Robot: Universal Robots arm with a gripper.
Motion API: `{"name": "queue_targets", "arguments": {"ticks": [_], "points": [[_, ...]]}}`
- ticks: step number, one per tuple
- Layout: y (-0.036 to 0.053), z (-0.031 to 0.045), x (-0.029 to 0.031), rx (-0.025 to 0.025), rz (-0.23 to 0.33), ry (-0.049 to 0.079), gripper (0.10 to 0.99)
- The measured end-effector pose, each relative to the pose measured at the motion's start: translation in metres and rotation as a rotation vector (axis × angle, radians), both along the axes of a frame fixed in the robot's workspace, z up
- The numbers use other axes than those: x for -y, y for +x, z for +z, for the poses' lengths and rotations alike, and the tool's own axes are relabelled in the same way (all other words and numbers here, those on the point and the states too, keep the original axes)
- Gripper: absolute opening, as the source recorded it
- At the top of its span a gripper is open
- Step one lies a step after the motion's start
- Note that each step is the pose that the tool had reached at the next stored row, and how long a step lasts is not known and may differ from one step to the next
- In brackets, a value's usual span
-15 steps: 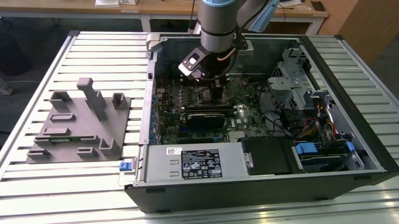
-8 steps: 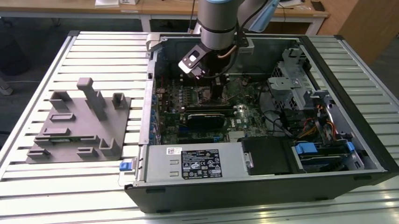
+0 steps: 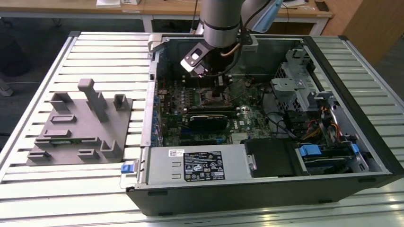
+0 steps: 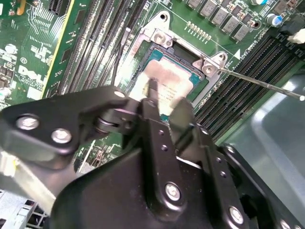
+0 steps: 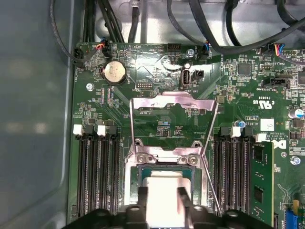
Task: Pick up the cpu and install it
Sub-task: 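Place the cpu into insertion slot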
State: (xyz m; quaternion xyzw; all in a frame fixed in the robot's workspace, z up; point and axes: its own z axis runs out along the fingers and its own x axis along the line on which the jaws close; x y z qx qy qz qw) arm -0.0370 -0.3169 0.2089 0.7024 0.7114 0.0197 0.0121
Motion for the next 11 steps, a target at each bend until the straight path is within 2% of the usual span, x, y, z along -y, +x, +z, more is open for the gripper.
{"name": "queue_targets", "arguments": {"ticks": [2,3,6,11], "points": [[0.0,0.0004,0.0,0.0001,0.0,0.0,0.306],[0.0,0.0004,0.0,0.0001,0.0,0.0,0.306],[0.0,0.0007,0.0,0.0,0.0,0.0,0.129],[0.0,0.0009,0.0,0.0,0.0,0.0,0.106]]}}
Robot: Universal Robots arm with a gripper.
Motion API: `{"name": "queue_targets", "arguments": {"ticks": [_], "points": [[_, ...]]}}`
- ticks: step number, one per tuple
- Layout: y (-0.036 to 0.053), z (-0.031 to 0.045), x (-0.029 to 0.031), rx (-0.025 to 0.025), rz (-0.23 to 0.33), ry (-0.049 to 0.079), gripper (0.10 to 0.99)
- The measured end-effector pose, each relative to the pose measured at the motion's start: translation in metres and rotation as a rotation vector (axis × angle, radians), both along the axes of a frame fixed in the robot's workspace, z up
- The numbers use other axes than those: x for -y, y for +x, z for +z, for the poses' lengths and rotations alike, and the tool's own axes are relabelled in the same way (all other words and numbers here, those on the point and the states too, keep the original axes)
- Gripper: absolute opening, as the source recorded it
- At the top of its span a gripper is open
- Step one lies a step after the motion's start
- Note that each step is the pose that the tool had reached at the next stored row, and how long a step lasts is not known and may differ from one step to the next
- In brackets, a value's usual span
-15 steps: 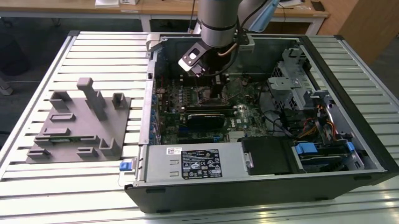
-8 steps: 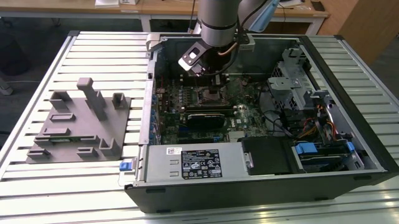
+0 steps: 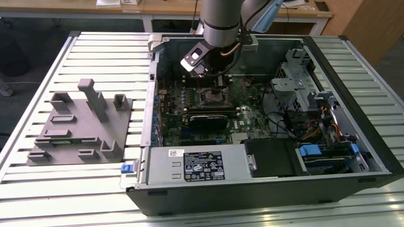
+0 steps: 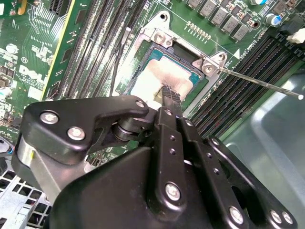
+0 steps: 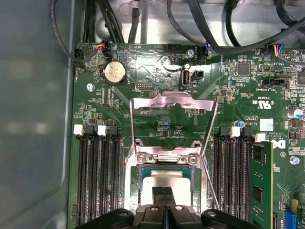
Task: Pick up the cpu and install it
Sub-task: 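Place the cpu into insertion slot, then close the cpu cover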
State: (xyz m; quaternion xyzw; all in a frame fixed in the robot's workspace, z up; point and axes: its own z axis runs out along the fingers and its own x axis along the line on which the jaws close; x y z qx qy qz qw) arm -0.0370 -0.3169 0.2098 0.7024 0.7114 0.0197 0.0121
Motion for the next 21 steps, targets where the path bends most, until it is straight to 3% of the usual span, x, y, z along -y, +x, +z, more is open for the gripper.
{"name": "queue_targets", "arguments": {"ticks": [21], "points": [[0.0,0.0072,0.0,0.0,0.0,0.0,0.106]]}}
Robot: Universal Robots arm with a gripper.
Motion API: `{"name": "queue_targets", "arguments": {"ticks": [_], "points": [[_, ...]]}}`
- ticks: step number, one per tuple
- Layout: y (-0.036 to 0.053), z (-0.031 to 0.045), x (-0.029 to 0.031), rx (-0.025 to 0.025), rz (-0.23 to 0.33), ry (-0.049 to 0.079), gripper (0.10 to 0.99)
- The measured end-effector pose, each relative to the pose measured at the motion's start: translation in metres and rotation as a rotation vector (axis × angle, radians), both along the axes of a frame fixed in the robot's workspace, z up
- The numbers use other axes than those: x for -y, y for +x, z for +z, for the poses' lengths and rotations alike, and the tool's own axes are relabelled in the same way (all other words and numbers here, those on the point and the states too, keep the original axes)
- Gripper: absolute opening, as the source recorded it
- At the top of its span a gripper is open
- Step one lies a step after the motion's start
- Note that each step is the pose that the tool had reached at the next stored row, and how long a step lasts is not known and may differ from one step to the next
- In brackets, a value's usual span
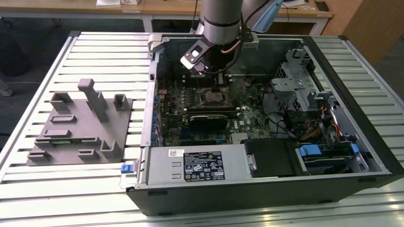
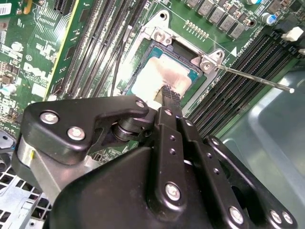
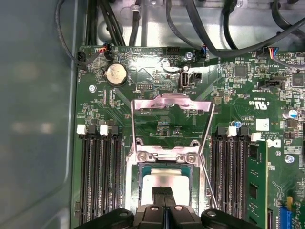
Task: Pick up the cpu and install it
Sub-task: 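Close the cpu cover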
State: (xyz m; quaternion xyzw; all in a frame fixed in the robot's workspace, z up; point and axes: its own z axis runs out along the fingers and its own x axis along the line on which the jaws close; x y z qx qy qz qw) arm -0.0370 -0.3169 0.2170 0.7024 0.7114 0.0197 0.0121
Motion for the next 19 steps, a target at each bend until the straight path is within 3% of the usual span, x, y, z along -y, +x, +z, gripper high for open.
{"name": "queue_targets", "arguments": {"ticks": [19], "points": [[0.0,0.0067,0.0,-0.0001,0.0,0.0,0.106]]}}
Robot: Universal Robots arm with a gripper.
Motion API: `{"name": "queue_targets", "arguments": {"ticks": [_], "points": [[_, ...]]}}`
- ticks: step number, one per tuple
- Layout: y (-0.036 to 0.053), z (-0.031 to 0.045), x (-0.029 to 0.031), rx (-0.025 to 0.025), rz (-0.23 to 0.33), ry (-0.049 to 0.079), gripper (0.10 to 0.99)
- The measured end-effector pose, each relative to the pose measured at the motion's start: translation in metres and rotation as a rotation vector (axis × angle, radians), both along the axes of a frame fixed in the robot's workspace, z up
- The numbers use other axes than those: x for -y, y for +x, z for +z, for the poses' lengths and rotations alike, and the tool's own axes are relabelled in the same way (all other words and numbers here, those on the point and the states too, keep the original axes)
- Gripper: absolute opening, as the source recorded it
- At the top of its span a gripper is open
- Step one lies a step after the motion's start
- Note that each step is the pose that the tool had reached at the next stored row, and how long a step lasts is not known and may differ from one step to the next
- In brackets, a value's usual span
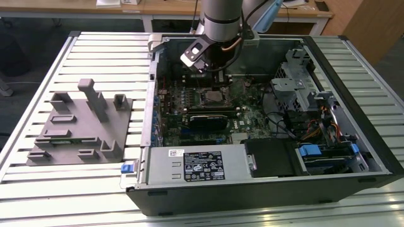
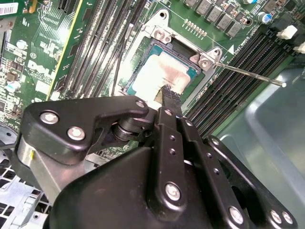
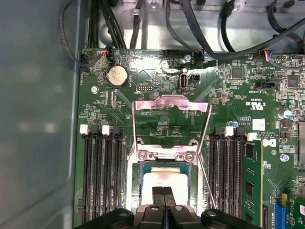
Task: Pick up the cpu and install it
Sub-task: 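Close the cpu cover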
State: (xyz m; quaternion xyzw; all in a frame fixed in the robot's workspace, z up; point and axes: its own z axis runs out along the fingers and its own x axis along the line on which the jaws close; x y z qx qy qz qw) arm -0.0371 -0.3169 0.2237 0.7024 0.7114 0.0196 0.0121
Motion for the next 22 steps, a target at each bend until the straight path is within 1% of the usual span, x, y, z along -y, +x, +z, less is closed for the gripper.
{"name": "queue_targets", "arguments": {"ticks": [8,16,18,22], "points": [[0.0,0.0067,0.0,0.0001,0.0,0.0,0.106],[0.0,0.0178,0.0,-0.0001,0.0,0.0,0.106],[0.0,0.0193,0.0001,-0.0001,0.0,0.001,0.106],[-0.0008,0.0193,0.0042,-0.0001,0.0,0.002,0.106]]}}
